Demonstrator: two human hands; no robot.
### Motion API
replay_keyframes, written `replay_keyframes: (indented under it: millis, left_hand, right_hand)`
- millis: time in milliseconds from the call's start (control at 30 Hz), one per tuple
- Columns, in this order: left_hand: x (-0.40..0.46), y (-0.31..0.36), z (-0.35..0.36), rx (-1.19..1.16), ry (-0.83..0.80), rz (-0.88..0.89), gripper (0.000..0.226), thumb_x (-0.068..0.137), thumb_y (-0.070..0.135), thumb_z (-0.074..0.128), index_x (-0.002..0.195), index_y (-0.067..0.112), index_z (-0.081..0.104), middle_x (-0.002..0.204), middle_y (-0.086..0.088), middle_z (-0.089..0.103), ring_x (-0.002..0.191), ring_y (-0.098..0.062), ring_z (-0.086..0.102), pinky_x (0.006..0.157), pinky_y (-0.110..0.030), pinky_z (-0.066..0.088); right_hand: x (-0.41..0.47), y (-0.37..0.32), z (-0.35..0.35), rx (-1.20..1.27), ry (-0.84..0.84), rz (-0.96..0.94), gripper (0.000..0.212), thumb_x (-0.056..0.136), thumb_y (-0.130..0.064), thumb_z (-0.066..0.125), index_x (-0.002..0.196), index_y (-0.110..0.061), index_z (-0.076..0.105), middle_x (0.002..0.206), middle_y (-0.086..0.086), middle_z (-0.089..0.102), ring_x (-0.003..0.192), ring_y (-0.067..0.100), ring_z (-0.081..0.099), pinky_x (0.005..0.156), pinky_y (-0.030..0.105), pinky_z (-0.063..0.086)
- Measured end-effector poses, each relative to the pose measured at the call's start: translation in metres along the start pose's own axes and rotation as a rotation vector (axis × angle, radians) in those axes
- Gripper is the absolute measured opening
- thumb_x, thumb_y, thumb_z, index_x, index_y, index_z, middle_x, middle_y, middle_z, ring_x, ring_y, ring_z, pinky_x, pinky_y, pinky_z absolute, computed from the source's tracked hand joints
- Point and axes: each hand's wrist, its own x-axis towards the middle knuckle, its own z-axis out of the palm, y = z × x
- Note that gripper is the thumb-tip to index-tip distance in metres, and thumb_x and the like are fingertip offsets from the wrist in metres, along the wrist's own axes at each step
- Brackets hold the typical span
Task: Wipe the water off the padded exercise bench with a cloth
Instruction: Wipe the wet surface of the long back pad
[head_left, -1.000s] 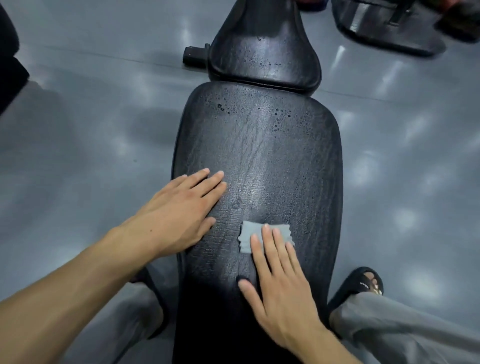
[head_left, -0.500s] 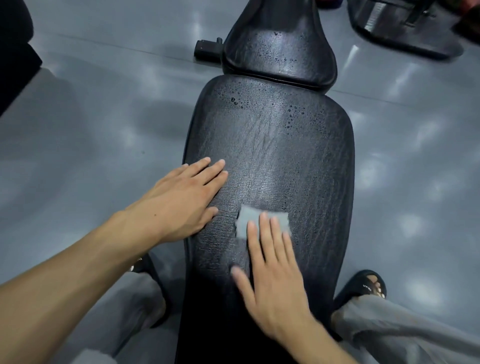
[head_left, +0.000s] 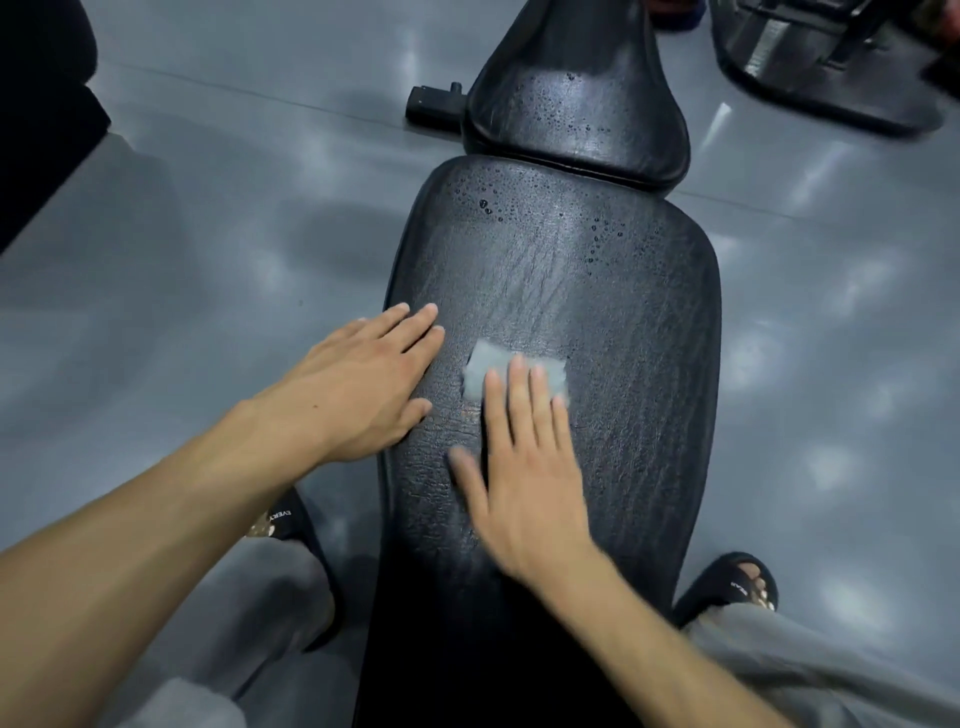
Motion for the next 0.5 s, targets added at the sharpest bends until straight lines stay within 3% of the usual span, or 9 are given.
replay_keyframes:
  millis: [100,200,400,500]
  left_hand:
    - [0.000,-0.005,-0.003,-0.022,-0.005,-0.024,0.077,0.104,0.050,0.042,0.163,0.018,0.005,0.172,0.001,-0.008,0.159,-0.021,0.001,0.128,-0.041,0.016]
    - [-0.001,-0.009,-0.004,-0.041,-0.003,-0.049,0.074,0.105,0.047,0.041,0.164,0.019,0.006,0.172,0.002,-0.007,0.159,-0.021,0.003,0.128,-0.041,0.015]
    - [-0.006,-0.017,-0.007,-0.063,-0.025,-0.098,0.066,0.107,0.035,0.039,0.163,0.017,0.011,0.172,-0.001,-0.001,0.158,-0.023,0.011,0.126,-0.041,0.020]
    - [-0.009,-0.020,-0.010,-0.068,-0.049,-0.129,0.062,0.105,0.029,0.039,0.162,0.016,0.017,0.172,-0.001,0.004,0.157,-0.024,0.016,0.125,-0.041,0.023]
  right_hand:
    - [-0.069,-0.015,0.013,-0.039,-0.042,-0.178,0.079,0.101,-0.056,0.037,0.161,-0.007,0.020,0.169,0.018,0.009,0.158,0.031,0.005,0.122,0.050,0.018]
    - [-0.059,-0.007,0.013,-0.069,-0.042,-0.240,0.076,0.101,-0.054,0.038,0.161,-0.009,0.024,0.170,0.014,0.012,0.157,0.029,0.010,0.121,0.049,0.020]
    - [0.086,-0.001,-0.008,-0.048,0.039,0.001,0.073,0.104,-0.054,0.016,0.163,-0.012,0.014,0.170,0.014,0.004,0.158,0.028,0.002,0.126,0.049,0.012]
    - [0.070,-0.022,0.000,-0.016,0.069,0.039,0.073,0.105,-0.053,0.022,0.163,-0.009,0.013,0.170,0.017,0.003,0.158,0.032,-0.001,0.126,0.051,0.010]
